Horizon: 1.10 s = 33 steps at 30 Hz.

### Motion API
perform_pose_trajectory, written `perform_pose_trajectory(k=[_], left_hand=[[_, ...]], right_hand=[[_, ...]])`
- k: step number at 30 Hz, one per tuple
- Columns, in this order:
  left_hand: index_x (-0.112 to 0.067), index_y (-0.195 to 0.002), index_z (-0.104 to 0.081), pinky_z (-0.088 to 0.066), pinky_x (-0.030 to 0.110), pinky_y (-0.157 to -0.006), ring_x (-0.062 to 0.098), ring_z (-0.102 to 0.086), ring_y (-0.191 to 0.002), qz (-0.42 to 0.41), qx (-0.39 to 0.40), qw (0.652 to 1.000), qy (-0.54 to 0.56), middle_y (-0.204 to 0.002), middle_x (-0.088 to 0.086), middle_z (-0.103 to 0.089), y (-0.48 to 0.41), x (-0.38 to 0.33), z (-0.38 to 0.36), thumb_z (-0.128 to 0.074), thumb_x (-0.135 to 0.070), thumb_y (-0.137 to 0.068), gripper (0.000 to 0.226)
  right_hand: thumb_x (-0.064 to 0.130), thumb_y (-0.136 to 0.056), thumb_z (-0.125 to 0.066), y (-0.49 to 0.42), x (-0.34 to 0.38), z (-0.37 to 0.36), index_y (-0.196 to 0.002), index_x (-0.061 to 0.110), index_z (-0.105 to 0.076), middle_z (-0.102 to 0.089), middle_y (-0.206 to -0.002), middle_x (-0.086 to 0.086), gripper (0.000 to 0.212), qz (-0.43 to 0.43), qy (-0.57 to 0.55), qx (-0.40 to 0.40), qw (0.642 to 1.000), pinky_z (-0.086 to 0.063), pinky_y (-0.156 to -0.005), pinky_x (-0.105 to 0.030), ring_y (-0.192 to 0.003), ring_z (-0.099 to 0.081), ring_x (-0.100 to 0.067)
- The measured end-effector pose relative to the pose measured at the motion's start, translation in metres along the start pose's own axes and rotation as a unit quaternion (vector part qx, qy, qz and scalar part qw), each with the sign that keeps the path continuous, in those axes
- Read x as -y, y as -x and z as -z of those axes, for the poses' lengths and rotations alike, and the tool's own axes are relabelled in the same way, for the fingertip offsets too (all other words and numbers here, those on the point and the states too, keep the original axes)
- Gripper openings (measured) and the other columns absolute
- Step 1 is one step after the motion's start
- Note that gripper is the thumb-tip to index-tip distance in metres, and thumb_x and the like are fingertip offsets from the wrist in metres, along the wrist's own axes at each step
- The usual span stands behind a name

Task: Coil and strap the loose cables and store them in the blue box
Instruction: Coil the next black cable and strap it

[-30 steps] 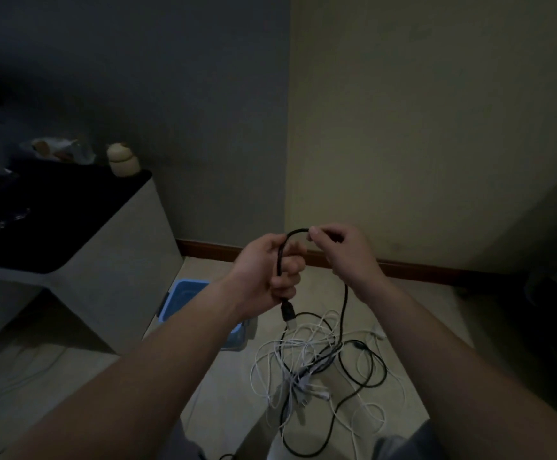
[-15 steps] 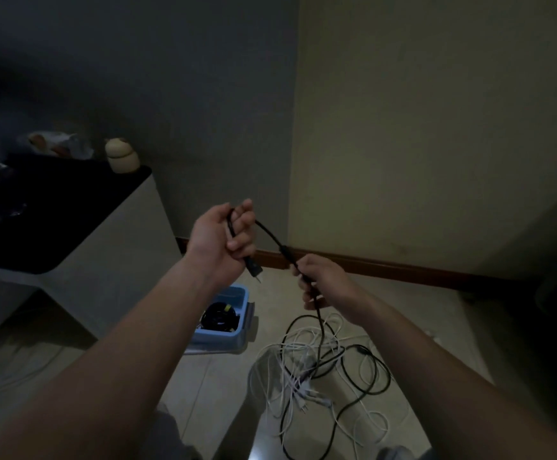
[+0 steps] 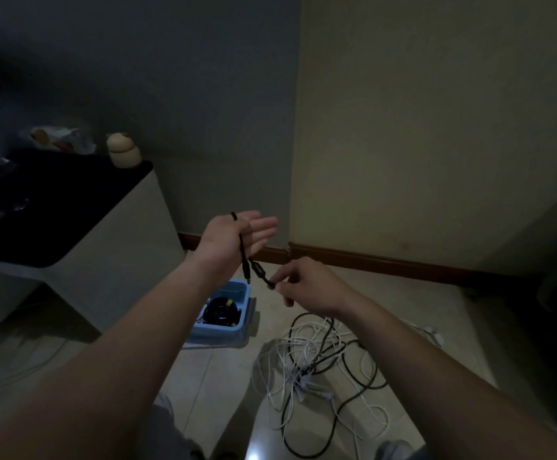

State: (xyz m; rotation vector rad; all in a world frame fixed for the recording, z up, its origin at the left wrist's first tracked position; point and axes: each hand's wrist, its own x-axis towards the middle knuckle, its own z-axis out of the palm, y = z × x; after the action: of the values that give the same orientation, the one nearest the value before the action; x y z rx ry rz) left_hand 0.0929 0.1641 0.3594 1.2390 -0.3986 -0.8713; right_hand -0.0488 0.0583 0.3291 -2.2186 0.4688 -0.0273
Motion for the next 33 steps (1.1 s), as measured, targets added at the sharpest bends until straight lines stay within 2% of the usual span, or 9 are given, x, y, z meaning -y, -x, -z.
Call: perform_pose_trajectory(k=[4,7,12,15,18,22,25,28,33], left_hand=[[0.001,-0.135,-0.048,-0.051,0.034,-0.101,0.018,-0.07,-0.108,-0.049,0.006,0.982,-0.18,-0.118,0.012,-0.07,-0.003,0.012,0.002,-0.03,-0.013,-0.109,0.034],[-0.003,-0.129,-0.051,-0.054,0.02,-0.088,0.011,-0.072,-0.1,-0.057,0.033,0.96,-0.272,-0.113,0.009,-0.071,0.0,0.019,-0.001,-0.032,-0.015,-0.109,0.029],[-0.013,-0.102,-0.068,-0.054,0.027,-0.072,0.01,-0.069,-0.08,-0.051,0.069,0.888,-0.453,-0.087,-0.001,-0.074,0.009,0.02,-0.002,-0.038,-0.023,-0.108,0.032],[-0.007,-0.077,-0.065,-0.052,0.025,-0.056,0.017,-0.066,-0.057,0.02,0.112,0.915,-0.387,-0.063,0.006,-0.069,0.015,0.021,-0.008,-0.038,-0.019,-0.108,0.043],[0.0,-0.082,-0.064,-0.044,0.028,-0.051,0.021,-0.049,-0.041,0.068,0.156,0.913,-0.372,-0.05,0.01,-0.057,0.019,0.018,-0.012,-0.025,-0.03,-0.11,0.057],[0.014,-0.104,-0.064,-0.034,0.029,-0.05,0.014,-0.024,-0.039,0.14,0.225,0.925,-0.274,-0.046,-0.001,-0.028,0.024,0.012,-0.015,-0.019,-0.052,-0.105,0.08],[0.002,-0.094,-0.064,-0.03,0.027,-0.049,0.009,-0.018,-0.037,0.161,0.238,0.937,-0.199,-0.047,-0.006,-0.019,0.026,0.006,-0.019,-0.027,-0.04,-0.105,0.057],[-0.006,-0.088,-0.061,-0.031,0.027,-0.049,0.008,-0.016,-0.037,0.174,0.254,0.936,-0.171,-0.047,-0.007,-0.017,0.029,0.0,-0.021,-0.03,-0.037,-0.105,0.047],[-0.011,-0.078,-0.053,-0.03,0.024,-0.047,0.005,-0.019,-0.034,0.214,0.294,0.927,-0.093,-0.041,-0.01,-0.021,0.037,-0.006,-0.024,-0.039,-0.04,-0.096,0.036]], right_hand=[[0.019,-0.097,-0.058,0.004,0.007,0.001,-0.11,0.019,-0.075,-0.072,-0.068,0.003,0.021,0.029,0.004,0.025,0.999,-0.037,-0.051,-0.007,-0.054,-0.057,0.004],[0.015,-0.095,-0.06,0.005,0.01,0.003,-0.112,0.016,-0.075,-0.071,-0.068,0.011,0.023,0.043,-0.043,0.039,0.997,-0.04,-0.058,-0.011,-0.059,-0.057,0.004],[0.003,-0.09,-0.067,0.008,0.005,0.01,-0.12,0.01,-0.071,-0.07,-0.086,0.012,0.031,0.04,-0.145,0.035,0.988,-0.044,-0.062,-0.015,-0.07,-0.057,0.0],[0.004,-0.086,-0.074,0.01,0.003,0.014,-0.098,0.018,-0.075,-0.07,-0.068,0.014,0.019,0.071,-0.137,-0.027,0.988,-0.047,-0.062,-0.013,-0.063,-0.062,0.002],[0.004,-0.073,-0.085,0.007,0.001,0.019,-0.081,0.019,-0.063,-0.067,-0.063,0.007,0.029,0.074,-0.198,-0.101,0.972,-0.054,-0.066,-0.031,-0.063,-0.064,-0.008],[0.059,-0.053,-0.084,0.004,-0.01,0.026,-0.073,0.027,-0.051,-0.05,-0.053,0.015,0.05,0.059,-0.038,-0.202,0.977,-0.039,-0.051,-0.032,-0.049,-0.042,-0.003],[0.071,-0.047,-0.079,0.003,-0.017,0.032,-0.066,0.025,-0.044,-0.043,-0.047,0.014,0.06,0.024,-0.014,-0.239,0.971,-0.032,-0.05,-0.032,-0.046,-0.033,-0.006],[0.063,-0.054,-0.082,0.002,-0.017,0.035,-0.065,0.024,-0.043,-0.039,-0.048,0.014,0.056,0.039,-0.05,-0.212,0.975,-0.03,-0.051,-0.029,-0.049,-0.033,-0.004],[0.007,-0.087,-0.075,0.004,-0.023,0.049,-0.083,0.02,-0.061,-0.056,-0.068,0.01,0.019,0.105,-0.216,-0.126,0.963,-0.043,-0.062,-0.021,-0.063,-0.051,-0.003]])
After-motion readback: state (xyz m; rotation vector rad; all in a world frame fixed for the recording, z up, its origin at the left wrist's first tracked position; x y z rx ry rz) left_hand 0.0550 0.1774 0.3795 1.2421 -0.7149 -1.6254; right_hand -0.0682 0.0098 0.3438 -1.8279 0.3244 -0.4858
